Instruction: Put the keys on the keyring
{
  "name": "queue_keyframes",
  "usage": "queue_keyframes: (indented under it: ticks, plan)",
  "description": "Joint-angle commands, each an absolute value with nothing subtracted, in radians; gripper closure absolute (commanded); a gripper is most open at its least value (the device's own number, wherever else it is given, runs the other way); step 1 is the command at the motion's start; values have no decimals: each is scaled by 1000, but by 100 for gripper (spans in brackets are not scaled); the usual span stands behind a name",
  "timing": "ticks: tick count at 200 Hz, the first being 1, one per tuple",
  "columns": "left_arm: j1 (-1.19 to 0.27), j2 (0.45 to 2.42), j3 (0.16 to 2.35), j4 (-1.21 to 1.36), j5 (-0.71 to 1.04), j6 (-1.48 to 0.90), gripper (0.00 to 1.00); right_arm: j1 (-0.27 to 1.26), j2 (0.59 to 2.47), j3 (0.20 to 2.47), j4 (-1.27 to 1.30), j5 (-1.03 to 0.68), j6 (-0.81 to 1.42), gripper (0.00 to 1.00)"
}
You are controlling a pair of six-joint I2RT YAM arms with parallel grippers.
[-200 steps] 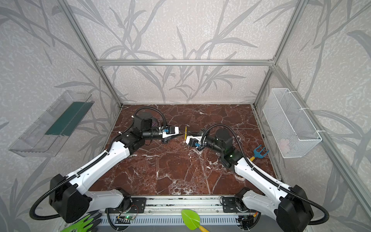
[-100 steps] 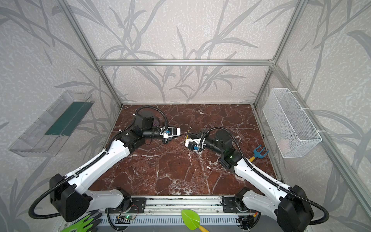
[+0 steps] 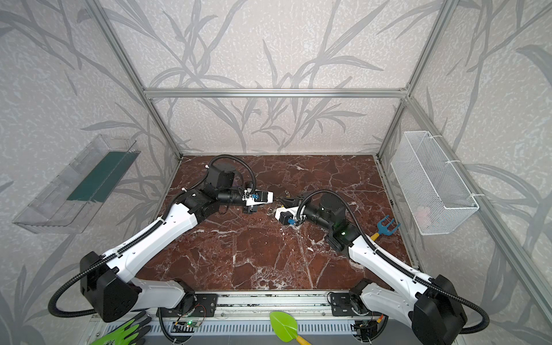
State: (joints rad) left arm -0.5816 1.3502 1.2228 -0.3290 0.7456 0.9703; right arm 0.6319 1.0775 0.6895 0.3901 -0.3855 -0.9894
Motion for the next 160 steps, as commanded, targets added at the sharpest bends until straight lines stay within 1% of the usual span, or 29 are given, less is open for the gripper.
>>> queue_keyframes:
  ticks: [1,19,68,94,114,131,160]
  plan:
    - [-589,1362,1255,-365,771,976,95,637,1075,686,435,-387,-1014,100]
    - [-589,1365,1256,-365,785,956,100,639,1074,677,452,-377,-1036,100]
    - [-588,1377,1258,-343,831,871,100,652,1071,653,487,-350,-1124,100]
    - [-584,1375,1244,-295,840,818,100,655,1067,634,505,-338,-1127,100]
    - [-579,1367,1227,-250,846,785,100,653,1066,632,502,-330,-1090,100]
    - [-577,1361,1214,-215,848,759,100,642,1065,640,488,-340,-1007,100]
    - [-576,1350,1196,-190,824,756,100,602,1060,651,453,-430,-890,100]
